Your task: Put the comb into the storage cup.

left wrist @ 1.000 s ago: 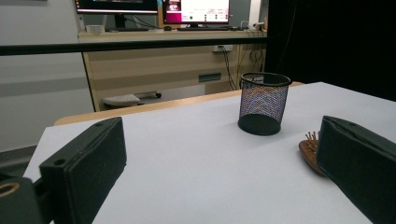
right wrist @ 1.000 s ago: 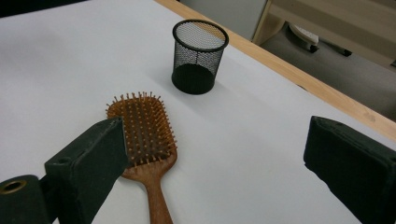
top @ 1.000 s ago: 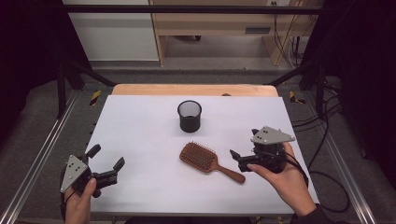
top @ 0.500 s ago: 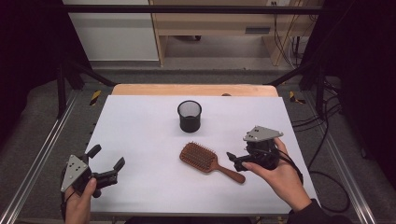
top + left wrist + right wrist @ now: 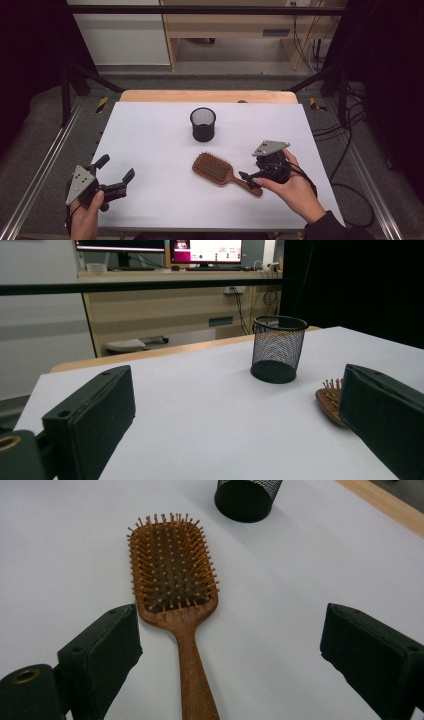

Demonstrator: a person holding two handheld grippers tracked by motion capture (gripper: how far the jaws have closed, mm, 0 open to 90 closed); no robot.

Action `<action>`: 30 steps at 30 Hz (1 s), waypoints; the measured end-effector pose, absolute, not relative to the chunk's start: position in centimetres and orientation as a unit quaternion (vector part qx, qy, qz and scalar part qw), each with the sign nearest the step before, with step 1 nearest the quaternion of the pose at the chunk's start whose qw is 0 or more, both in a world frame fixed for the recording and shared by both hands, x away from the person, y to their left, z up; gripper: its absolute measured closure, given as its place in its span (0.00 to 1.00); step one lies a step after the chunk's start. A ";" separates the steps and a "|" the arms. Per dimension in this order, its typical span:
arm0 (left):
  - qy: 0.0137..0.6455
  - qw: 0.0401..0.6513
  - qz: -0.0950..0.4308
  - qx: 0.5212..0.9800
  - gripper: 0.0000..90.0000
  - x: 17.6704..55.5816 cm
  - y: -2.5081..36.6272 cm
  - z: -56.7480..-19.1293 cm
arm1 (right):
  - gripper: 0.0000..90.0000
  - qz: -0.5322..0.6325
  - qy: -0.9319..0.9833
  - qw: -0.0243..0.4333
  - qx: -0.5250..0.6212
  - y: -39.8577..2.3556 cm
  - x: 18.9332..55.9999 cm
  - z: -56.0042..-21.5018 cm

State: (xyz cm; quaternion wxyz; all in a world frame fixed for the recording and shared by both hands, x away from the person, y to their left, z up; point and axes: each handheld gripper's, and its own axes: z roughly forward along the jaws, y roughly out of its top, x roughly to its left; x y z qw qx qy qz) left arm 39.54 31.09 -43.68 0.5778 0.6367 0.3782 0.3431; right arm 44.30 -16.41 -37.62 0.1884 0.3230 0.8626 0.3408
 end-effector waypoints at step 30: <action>0.385 0.576 0.346 0.633 0.02 39.6 31.5 -43.8 | 0.11 0.275 0.907 0.102 0.301 -12.9 46.3 -41.8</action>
